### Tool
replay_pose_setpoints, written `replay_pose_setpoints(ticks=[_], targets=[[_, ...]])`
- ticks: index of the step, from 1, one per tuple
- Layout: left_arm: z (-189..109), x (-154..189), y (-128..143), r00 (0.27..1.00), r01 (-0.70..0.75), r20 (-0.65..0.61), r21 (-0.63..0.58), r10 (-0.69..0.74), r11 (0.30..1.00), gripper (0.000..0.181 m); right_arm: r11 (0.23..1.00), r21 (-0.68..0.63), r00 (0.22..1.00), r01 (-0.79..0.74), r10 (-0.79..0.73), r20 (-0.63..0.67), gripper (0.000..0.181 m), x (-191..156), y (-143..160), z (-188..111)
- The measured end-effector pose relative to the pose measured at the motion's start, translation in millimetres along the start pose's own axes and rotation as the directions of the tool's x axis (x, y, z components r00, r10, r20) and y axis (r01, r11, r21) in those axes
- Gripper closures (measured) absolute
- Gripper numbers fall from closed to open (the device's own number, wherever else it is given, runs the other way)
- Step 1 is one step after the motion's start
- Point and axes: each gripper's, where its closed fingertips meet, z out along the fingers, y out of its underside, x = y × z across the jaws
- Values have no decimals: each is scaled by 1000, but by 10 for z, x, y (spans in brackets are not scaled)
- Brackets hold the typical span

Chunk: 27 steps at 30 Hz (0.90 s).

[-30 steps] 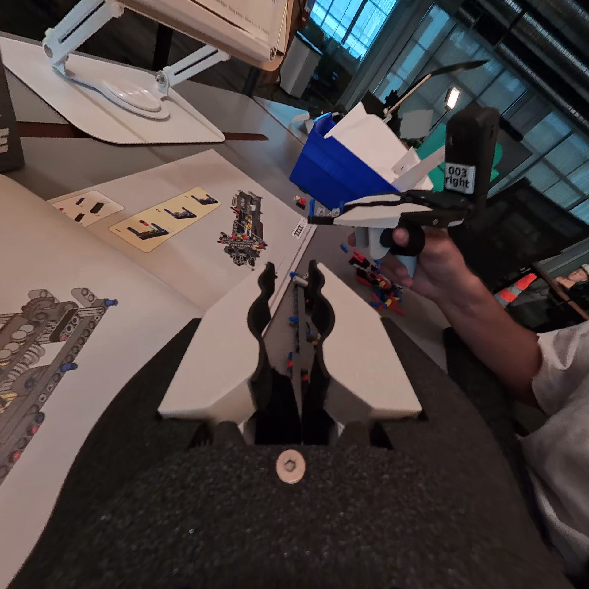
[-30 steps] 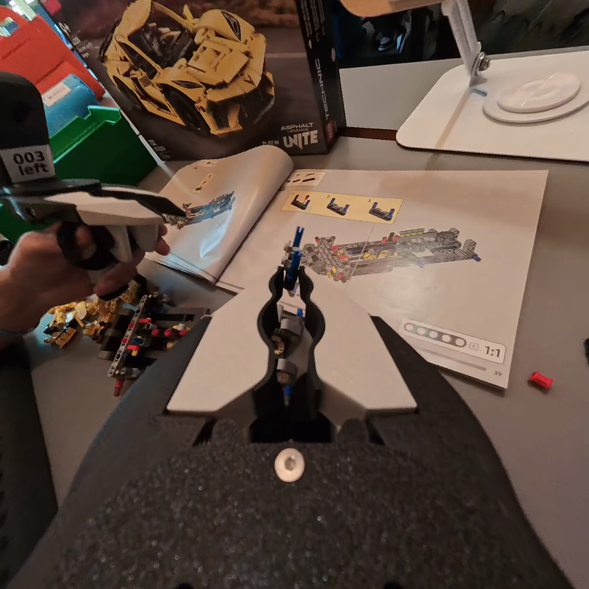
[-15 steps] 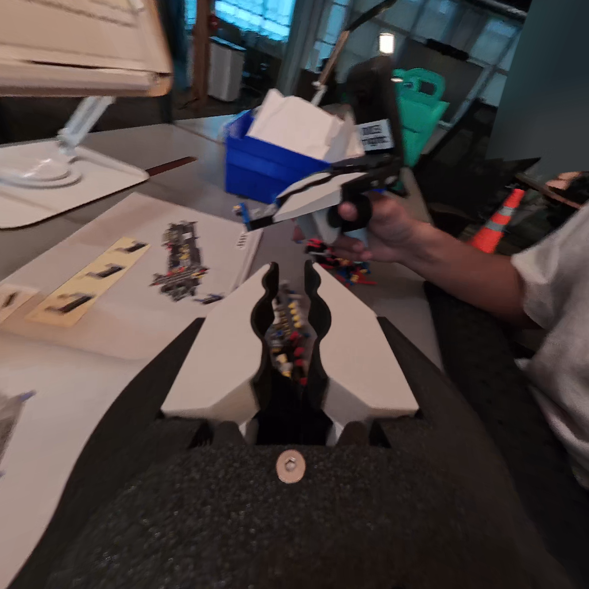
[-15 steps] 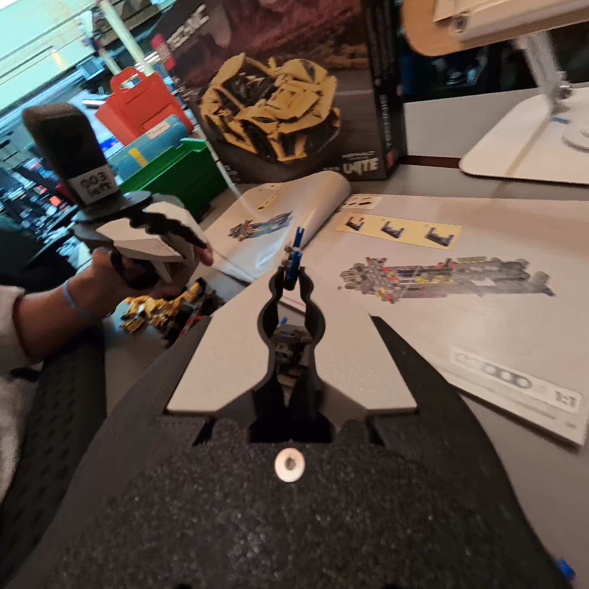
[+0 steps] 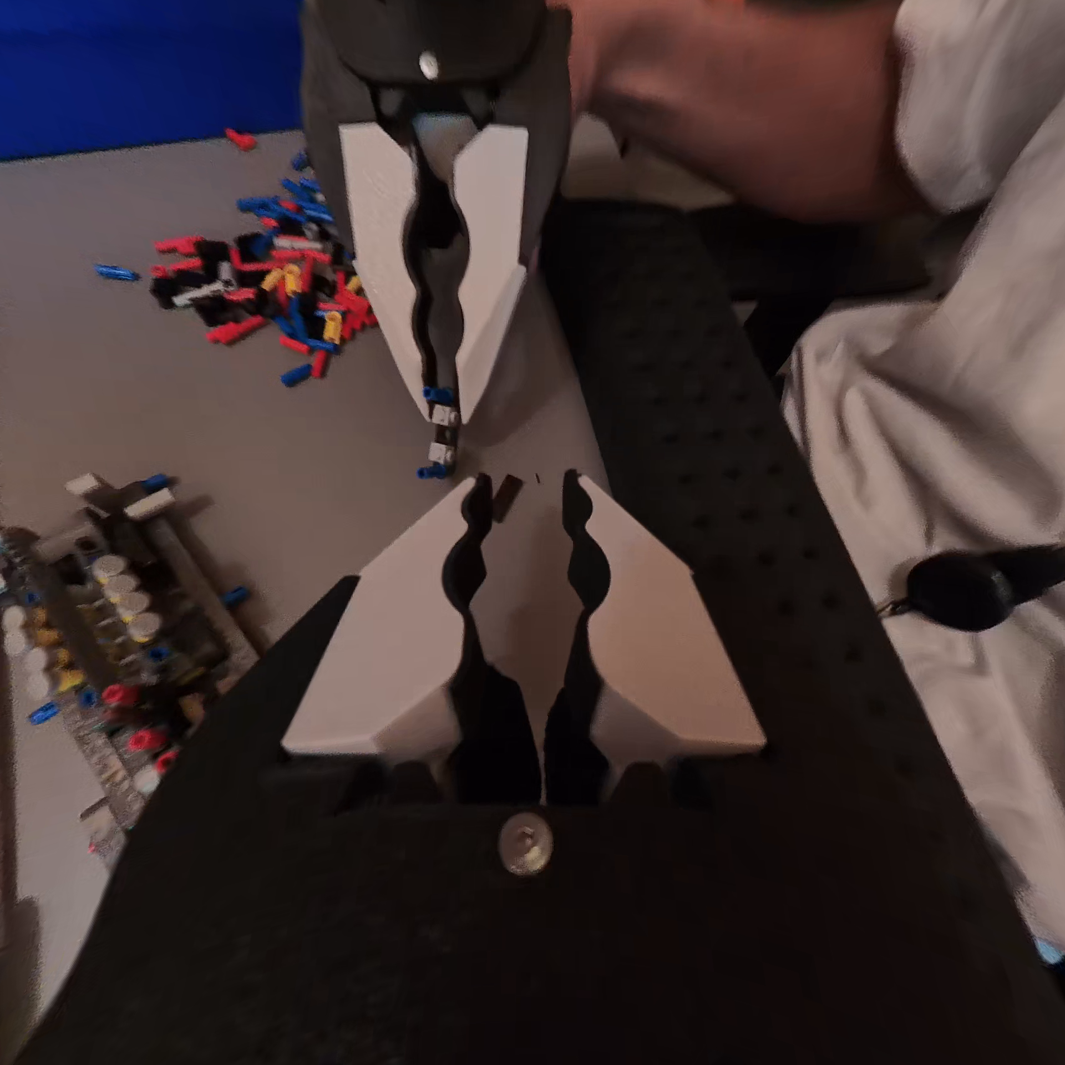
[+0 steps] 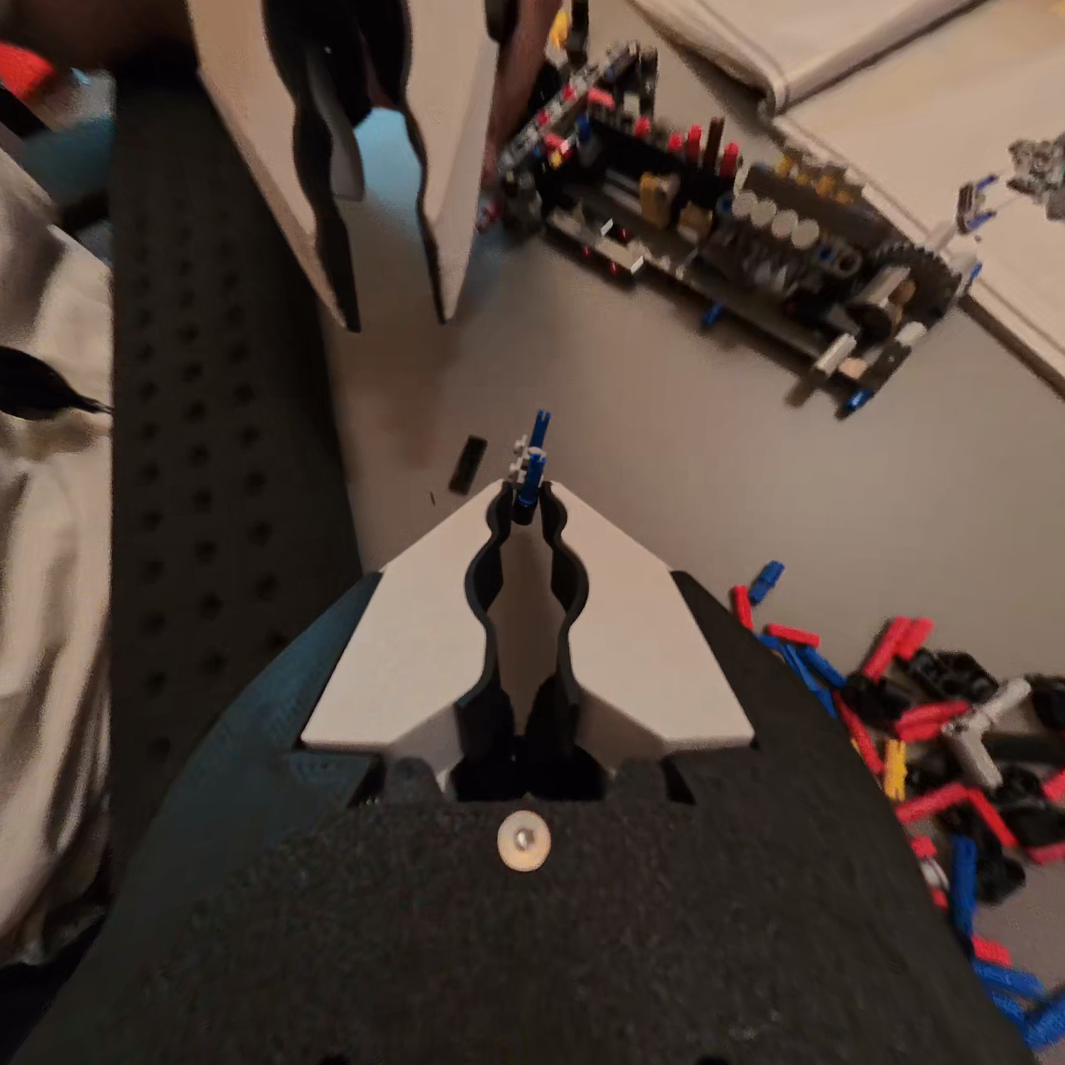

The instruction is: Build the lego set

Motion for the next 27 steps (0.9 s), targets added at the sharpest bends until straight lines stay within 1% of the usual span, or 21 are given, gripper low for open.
replay_pose_setpoints(ticks=[3,5,7,12,15,16,19,21,24,26,27], targets=[[199,11,157,993,-87,65,-116,95,989,159,998,-29,997,56,-57,-45,173,-15,104,21],[275,-51,232,979,-135,125,-180,159,974,159,997,-44,997,66,-68,-44,173,-46,145,53],[316,-82,274,966,-173,153,-219,209,960,159,996,-63,996,65,-68,-53,172,-45,191,87],[380,-110,341,966,-166,151,-254,209,953,160,999,-43,998,34,-37,-60,172,-28,193,130],[411,-171,376,962,-161,174,-264,211,951,163,999,-31,997,-10,7,-82,163,12,205,91],[423,-152,375,965,-161,161,-258,207,953,164,999,-29,996,-27,24,-85,162,16,213,56],[447,-108,376,969,-168,136,-250,206,954,170,996,52,994,-65,70,-87,162,3,139,-76],[462,-91,373,971,-164,131,-256,202,953,174,991,97,993,-94,100,-66,162,-36,83,-125],[483,-97,355,952,-216,157,-264,263,940,175,992,77,993,-95,100,-56,159,-86,69,-101],[477,-148,331,914,-283,211,-278,346,918,175,996,65,993,-68,74,-90,157,-78,32,-83],[465,-178,307,881,-333,245,-285,404,899,175,997,57,993,-47,53,-108,157,-81,7,-79]])
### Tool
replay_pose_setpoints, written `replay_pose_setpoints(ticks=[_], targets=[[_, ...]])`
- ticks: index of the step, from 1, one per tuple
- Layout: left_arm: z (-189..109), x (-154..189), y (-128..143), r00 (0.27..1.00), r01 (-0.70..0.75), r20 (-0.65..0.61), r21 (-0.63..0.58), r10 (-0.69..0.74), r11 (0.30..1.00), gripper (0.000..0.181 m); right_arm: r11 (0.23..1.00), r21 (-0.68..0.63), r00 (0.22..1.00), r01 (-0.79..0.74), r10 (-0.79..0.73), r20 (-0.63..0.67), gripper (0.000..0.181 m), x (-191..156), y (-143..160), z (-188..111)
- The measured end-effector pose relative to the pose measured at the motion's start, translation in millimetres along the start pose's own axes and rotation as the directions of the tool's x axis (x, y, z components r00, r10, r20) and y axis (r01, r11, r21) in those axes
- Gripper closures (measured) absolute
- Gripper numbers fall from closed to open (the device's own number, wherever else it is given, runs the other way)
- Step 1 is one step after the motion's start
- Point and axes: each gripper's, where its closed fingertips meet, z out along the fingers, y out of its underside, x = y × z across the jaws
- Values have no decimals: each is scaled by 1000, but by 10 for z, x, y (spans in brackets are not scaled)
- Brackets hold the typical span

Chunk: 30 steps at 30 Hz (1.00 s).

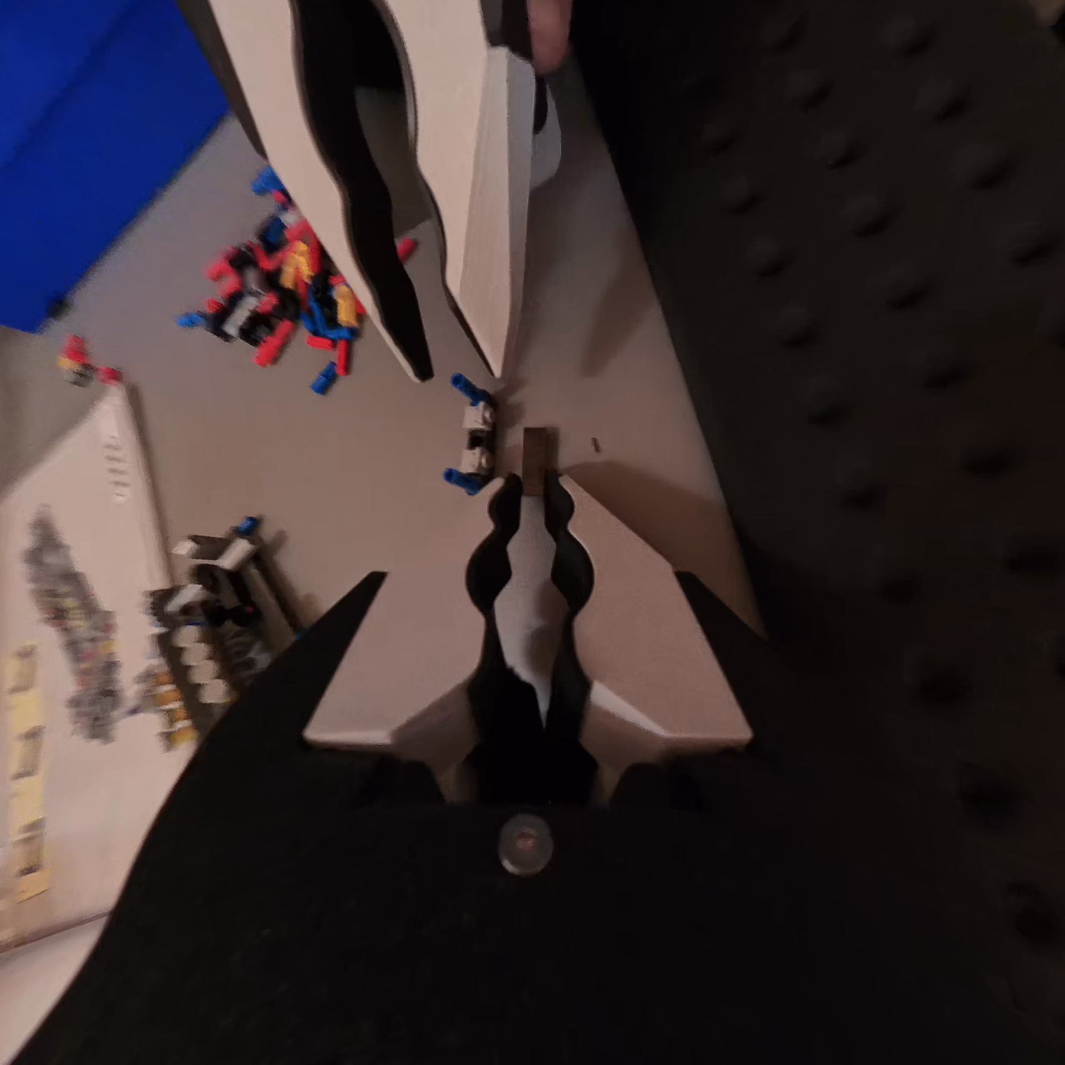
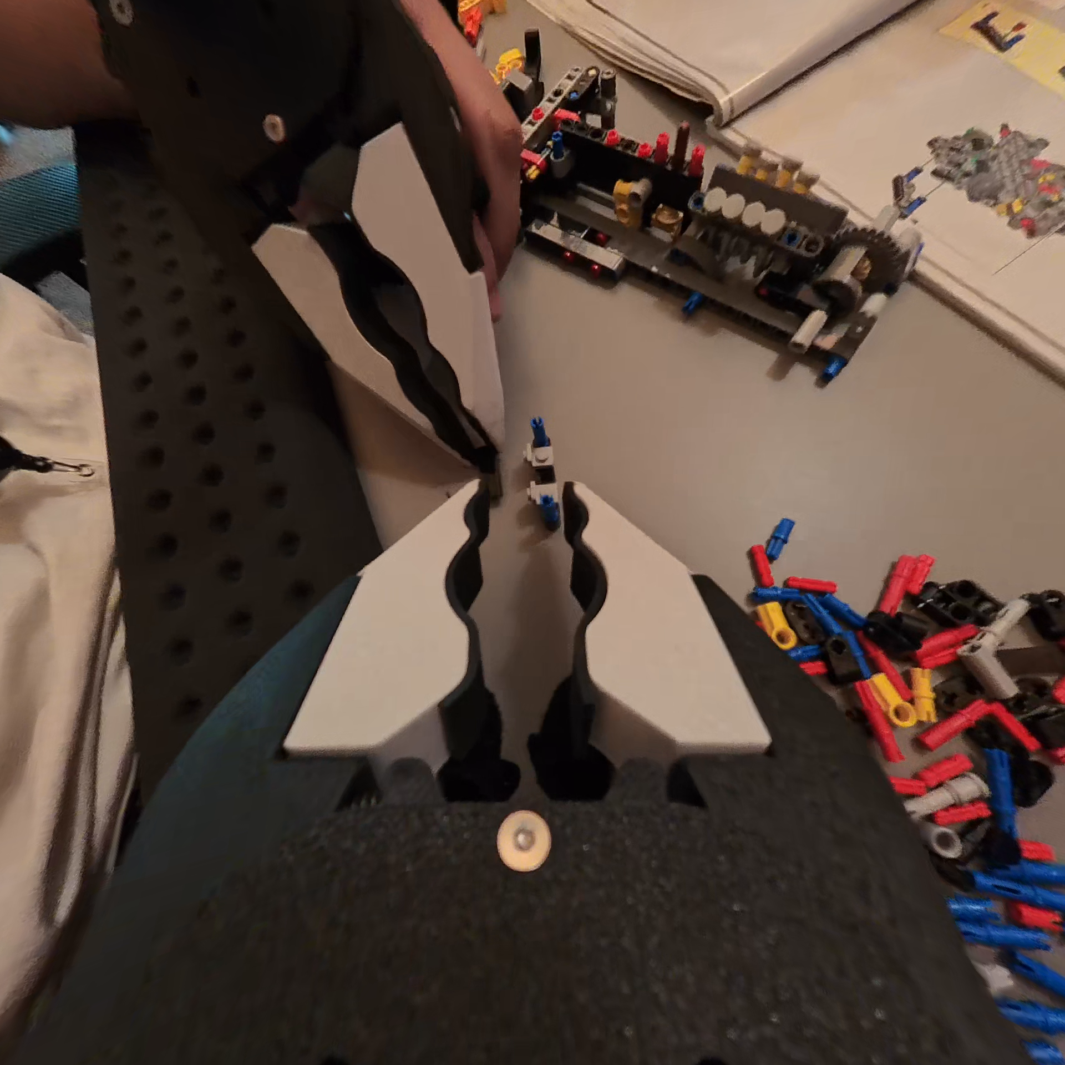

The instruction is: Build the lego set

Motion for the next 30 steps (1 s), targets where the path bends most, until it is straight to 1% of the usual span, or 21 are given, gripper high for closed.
replay_pose_setpoints(ticks=[2,4,6,7,10,13,15,17,19,20,22,23,24,25,27,28,30], targets=[[-35,-77,-43,985,-135,113,10,133,991,175,998,-3,997,59,-59,-58,158,-3,-76,-9],[-84,-148,-106,938,-267,228,0,260,964,175,996,-18,994,93,-94,-51,161,-91,-119,-7],[-116,-166,-155,885,-368,299,-25,358,930,175,993,-70,995,97,-99,-29,161,-135,-101,39],[-123,-159,-174,867,-396,315,-31,385,918,175,991,-84,995,101,-102,-8,162,-163,-102,63],[-146,-137,-234,839,-441,344,-26,422,897,176,990,-93,994,106,-104,21,173,-173,-115,93],[-165,-152,-251,823,-456,363,-35,436,889,175,989,-109,994,99,-95,45,175,-163,-87,94],[-163,-143,-253,829,-448,361,-29,427,894,175,989,-104,994,101,-95,60,176,-179,-87,92],[-149,-136,-249,842,-427,353,-23,407,904,175,989,-115,994,98,-92,58,176,-168,-68,99],[-138,-139,-234,857,-401,345,-20,383,916,180,985,-129,994,112,-109,26,179,-130,-59,108],[-121,-123,-204,880,-368,318,-16,354,930,175,982,-139,992,126,-126,6,179,-111,-51,113],[-78,-115,-107,944,-221,247,-19,219,975,153,972,-171,984,163,-171,-37,179,-70,-31,118],[-78,-137,-100,964,-141,226,-5,138,990,152,965,-189,981,179,-191,-45,179,-72,-18,123],[-88,-182,-113,975,-58,216,16,53,998,149,962,-192,979,192,-203,-37,180,-99,-25,130],[-86,-214,-113,981,32,188,29,-37,999,143,962,-186,978,198,-207,-30,180,-122,-40,138],[-31,-176,-82,977,204,62,26,-205,979,127,959,-199,977,202,-211,-27,179,-129,-31,145],[-4,-151,-69,967,254,6,17,-254,967,128,958,-205,977,202,-210,-20,179,-137,-20,153],[30,-150,-58,960,277,-46,12,-276,961,136,959,-209,980,193,-200,-11,179,-140,-4,179]])
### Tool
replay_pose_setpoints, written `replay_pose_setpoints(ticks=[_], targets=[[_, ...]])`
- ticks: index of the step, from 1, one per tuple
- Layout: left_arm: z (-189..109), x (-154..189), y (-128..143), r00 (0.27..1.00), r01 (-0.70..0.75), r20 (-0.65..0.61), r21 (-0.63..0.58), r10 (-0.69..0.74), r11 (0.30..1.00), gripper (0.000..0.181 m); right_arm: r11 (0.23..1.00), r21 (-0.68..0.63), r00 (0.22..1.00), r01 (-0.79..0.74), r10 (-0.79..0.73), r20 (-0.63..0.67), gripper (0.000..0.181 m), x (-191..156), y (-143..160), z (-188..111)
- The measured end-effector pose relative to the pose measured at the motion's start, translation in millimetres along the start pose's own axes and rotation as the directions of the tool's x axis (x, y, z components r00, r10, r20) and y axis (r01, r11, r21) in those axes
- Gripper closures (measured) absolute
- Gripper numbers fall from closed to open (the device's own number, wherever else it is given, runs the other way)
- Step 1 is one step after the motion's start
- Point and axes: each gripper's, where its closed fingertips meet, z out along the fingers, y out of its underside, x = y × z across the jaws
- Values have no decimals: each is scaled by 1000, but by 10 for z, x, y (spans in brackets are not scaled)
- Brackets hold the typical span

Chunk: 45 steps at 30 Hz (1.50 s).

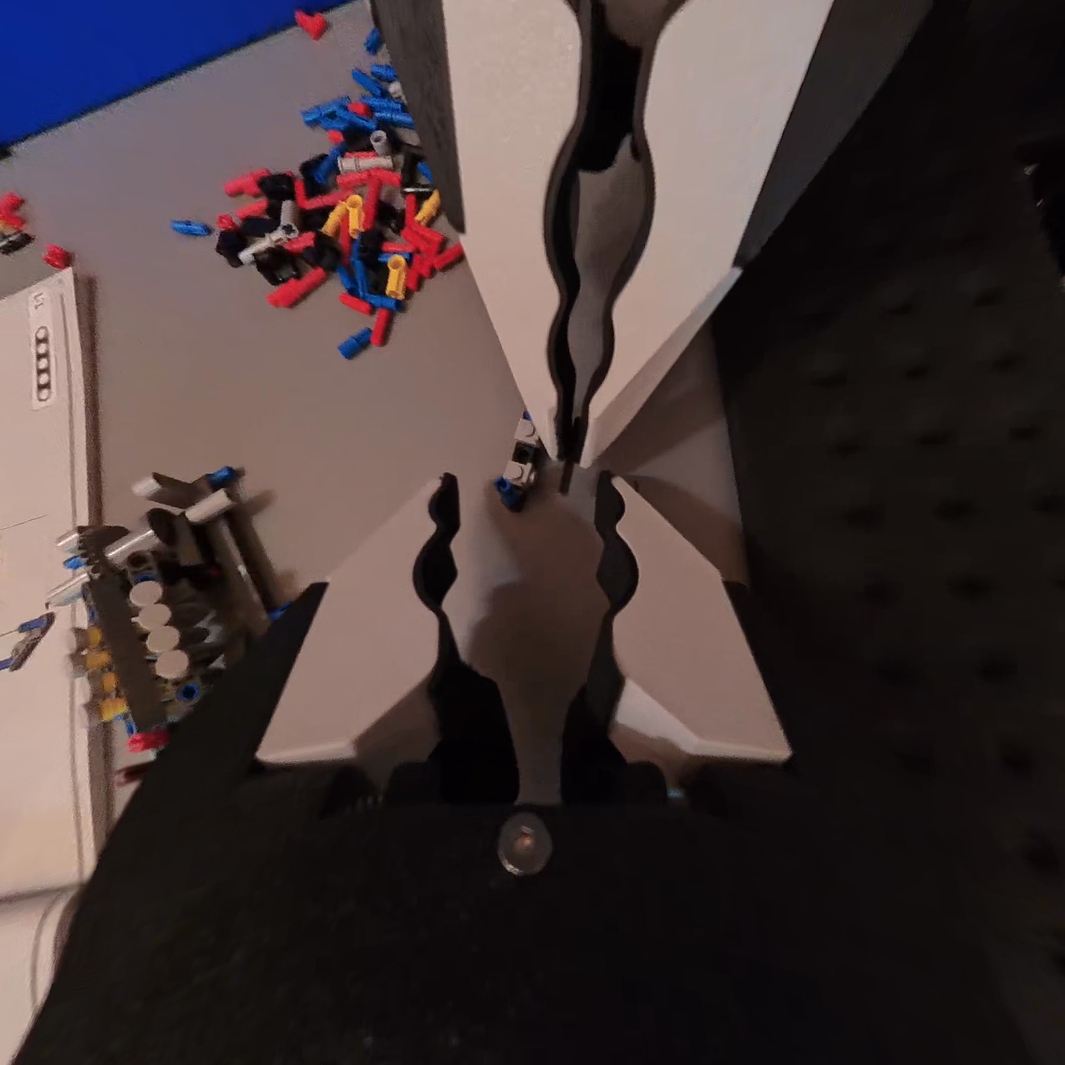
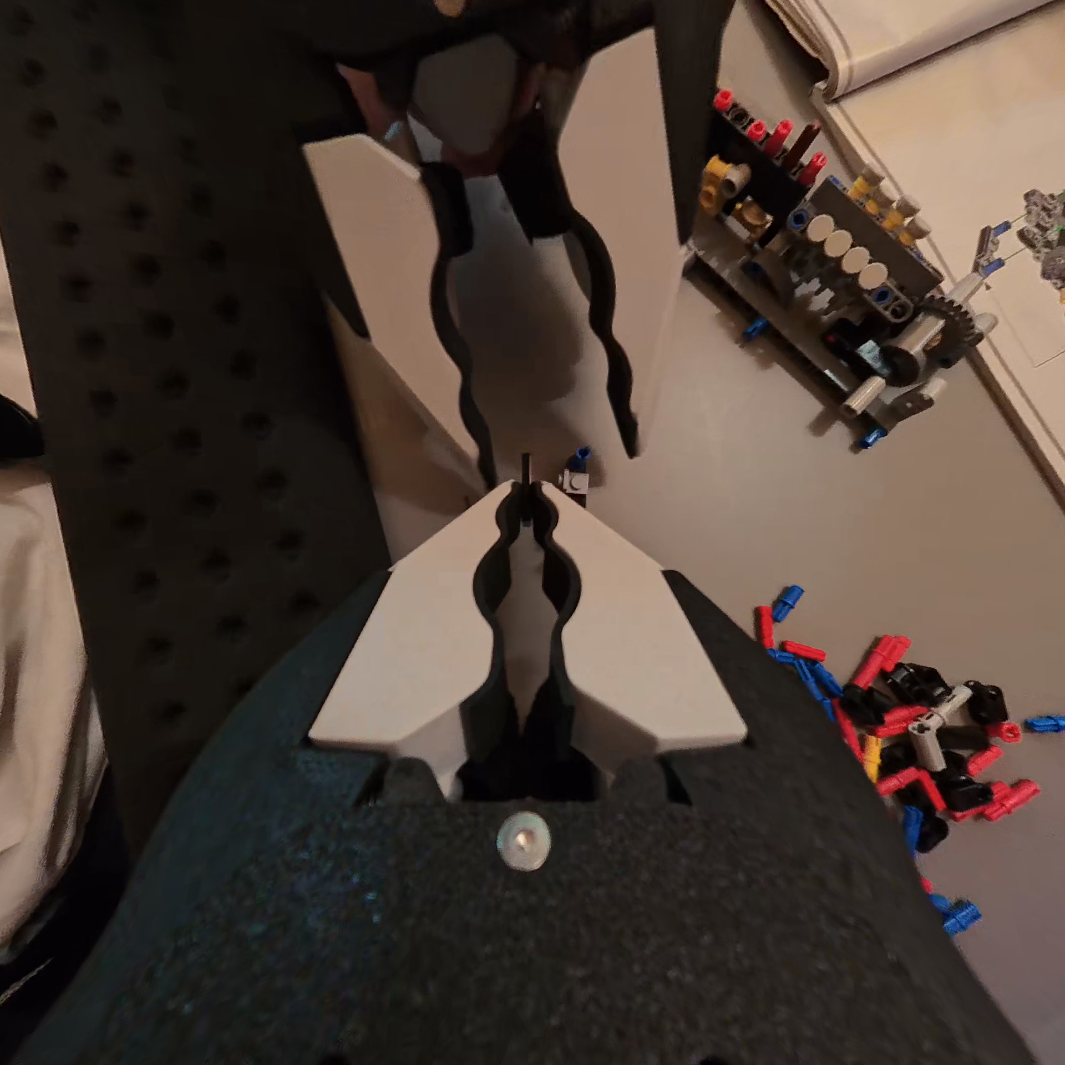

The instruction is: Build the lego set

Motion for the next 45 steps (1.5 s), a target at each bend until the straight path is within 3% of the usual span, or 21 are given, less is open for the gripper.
replay_pose_setpoints(ticks=[8,21,29,33,37,45], targets=[[102,24,-32,995,-26,-97,-8,25,1000,160,999,-42,999,-22,21,-32,179,97,110,55],[120,-16,-27,997,-54,-52,-10,53,998,169,1000,-29,1000,-11,11,-21,179,93,131,8],[10,-65,-127,995,-96,-3,37,96,995,159,999,-39,1000,-10,9,-15,179,91,147,-11],[9,-58,-131,993,-114,-14,34,115,993,162,999,-42,1000,-13,13,5,179,92,142,16],[64,-55,-83,990,-131,-55,-10,130,991,178,996,-95,1000,1,1,24,179,135,173,42],[61,-52,-76,989,-106,-107,-22,104,994,178,997,-70,997,16,-11,75,179,138,172,41]])
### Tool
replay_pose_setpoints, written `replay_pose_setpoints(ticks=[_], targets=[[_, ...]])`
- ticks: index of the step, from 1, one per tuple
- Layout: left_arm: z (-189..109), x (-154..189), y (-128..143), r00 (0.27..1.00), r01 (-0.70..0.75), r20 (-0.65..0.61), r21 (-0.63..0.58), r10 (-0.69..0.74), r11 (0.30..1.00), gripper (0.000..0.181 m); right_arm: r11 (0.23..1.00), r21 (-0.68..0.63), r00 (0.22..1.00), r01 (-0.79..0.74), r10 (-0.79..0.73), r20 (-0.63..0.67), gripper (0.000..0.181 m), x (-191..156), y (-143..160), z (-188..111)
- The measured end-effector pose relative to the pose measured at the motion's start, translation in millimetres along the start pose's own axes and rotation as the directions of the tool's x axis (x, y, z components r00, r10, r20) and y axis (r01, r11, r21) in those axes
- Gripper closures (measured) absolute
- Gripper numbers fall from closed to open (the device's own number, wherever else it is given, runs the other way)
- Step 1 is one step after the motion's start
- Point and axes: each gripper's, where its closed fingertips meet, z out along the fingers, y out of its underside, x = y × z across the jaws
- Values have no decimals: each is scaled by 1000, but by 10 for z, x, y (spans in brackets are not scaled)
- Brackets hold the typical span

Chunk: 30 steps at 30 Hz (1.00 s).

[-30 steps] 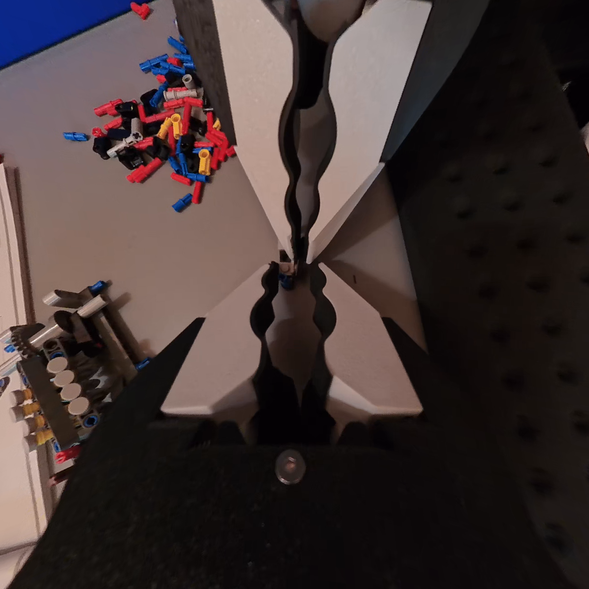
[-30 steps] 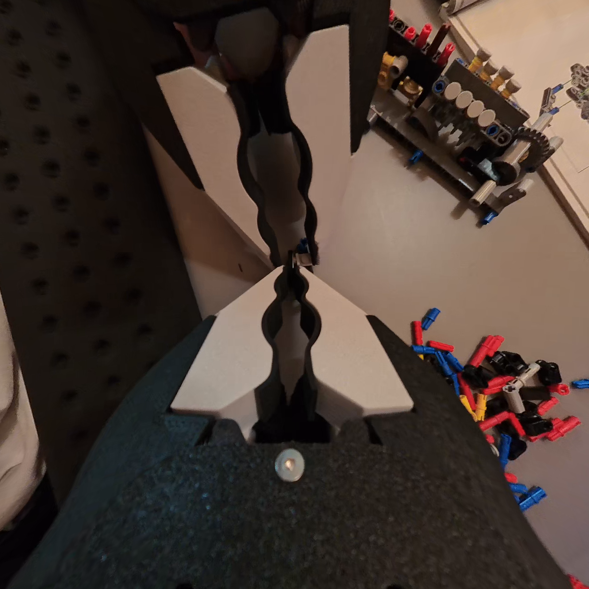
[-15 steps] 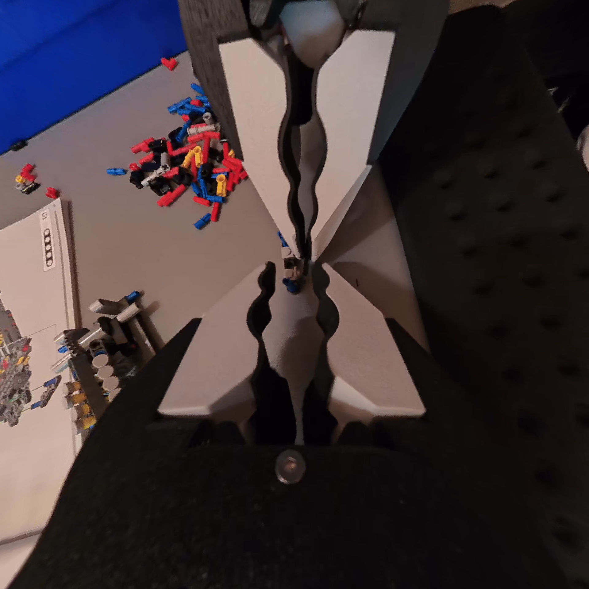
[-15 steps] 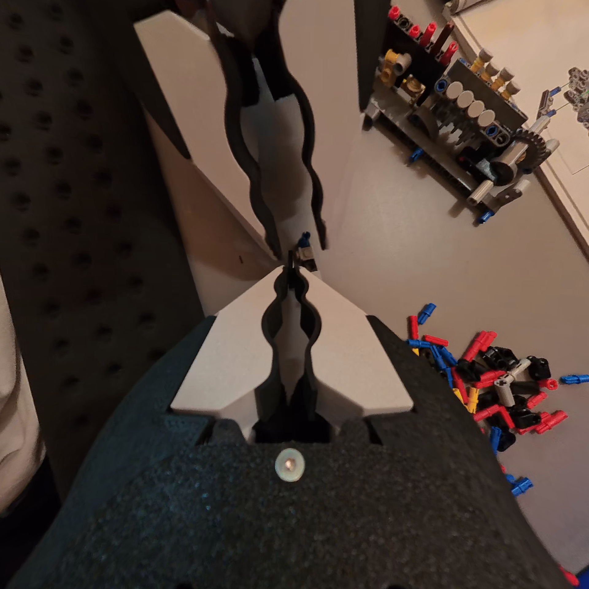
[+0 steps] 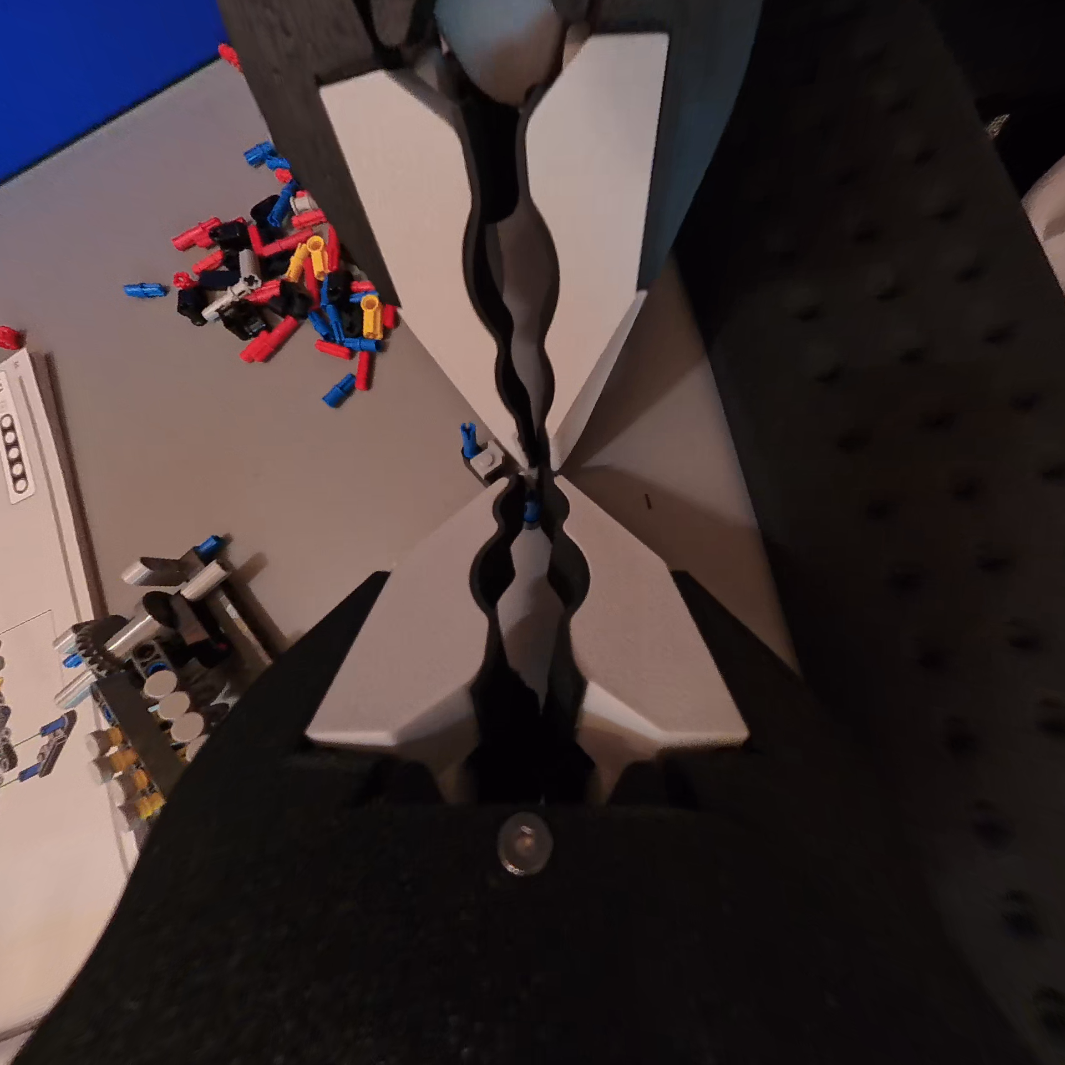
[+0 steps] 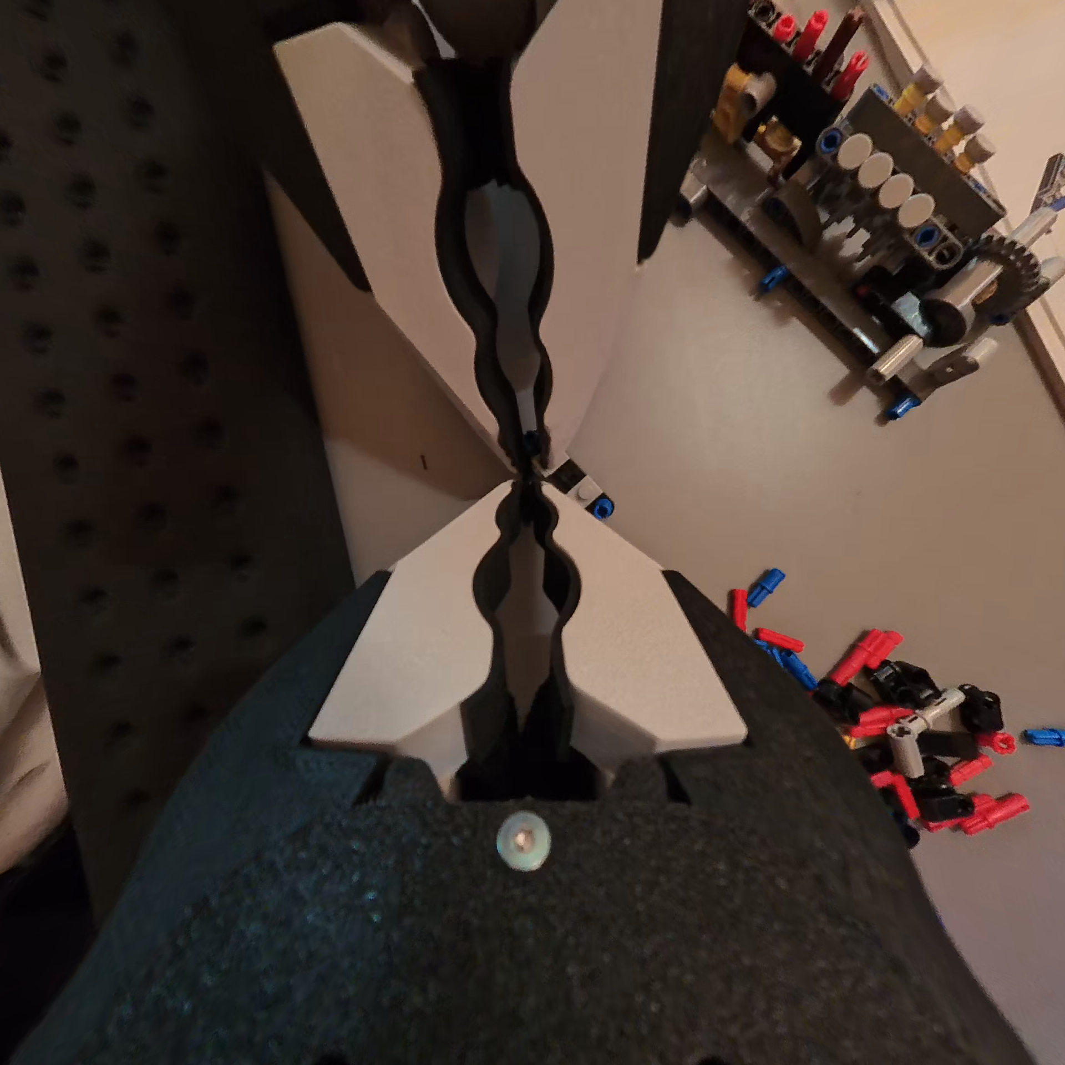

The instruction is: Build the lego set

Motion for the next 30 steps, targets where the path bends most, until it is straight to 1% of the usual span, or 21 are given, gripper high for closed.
replay_pose_setpoints(ticks=[4,7,10,14,16,19,21,22,23,25,28,30], targets=[[-29,27,22,999,15,-36,17,-14,1000,178,999,16,999,28,-29,26,179,-17,-2,-27],[-76,112,30,993,35,-112,31,-31,999,178,996,42,996,73,-75,45,179,-60,-39,-54],[-137,241,13,976,60,-210,45,-49,997,178,990,81,987,112,-120,105,179,-196,-95,-84],[-176,310,48,969,64,-239,19,-58,998,178,990,98,975,104,-120,185,179,-372,-144,-99],[-210,302,101,972,72,-224,-15,-74,997,174,990,114,973,85,-107,205,179,-433,-172,-118],[-294,266,161,980,84,-179,-34,-89,996,166,986,153,983,62,-87,162,179,-385,-232,-130],[-356,233,209,986,92,-133,-43,-97,995,160,984,167,986,67,-91,141,180,-362,-273,-131],[-388,221,220,988,101,-112,-39,-105,994,160,982,171,987,77,-99,129,180,-354,-300,-131],[-419,214,212,989,112,-92,-21,-114,993,160,981,176,988,85,-106,112,180,-338,-332,-134],[-467,218,127,990,133,-54,54,-130,990,161,974,208,990,87,-109,94,180,-317,-406,-153],[-508,291,-10,987,162,-26,152,-160,975,164,971,231,987,59,-91,129,180,-356,-459,-158],[-525,345,-60,988,154,-4,189,-156,970,174,971,233,987,61,-93,130,180,-382,-465,-147]])
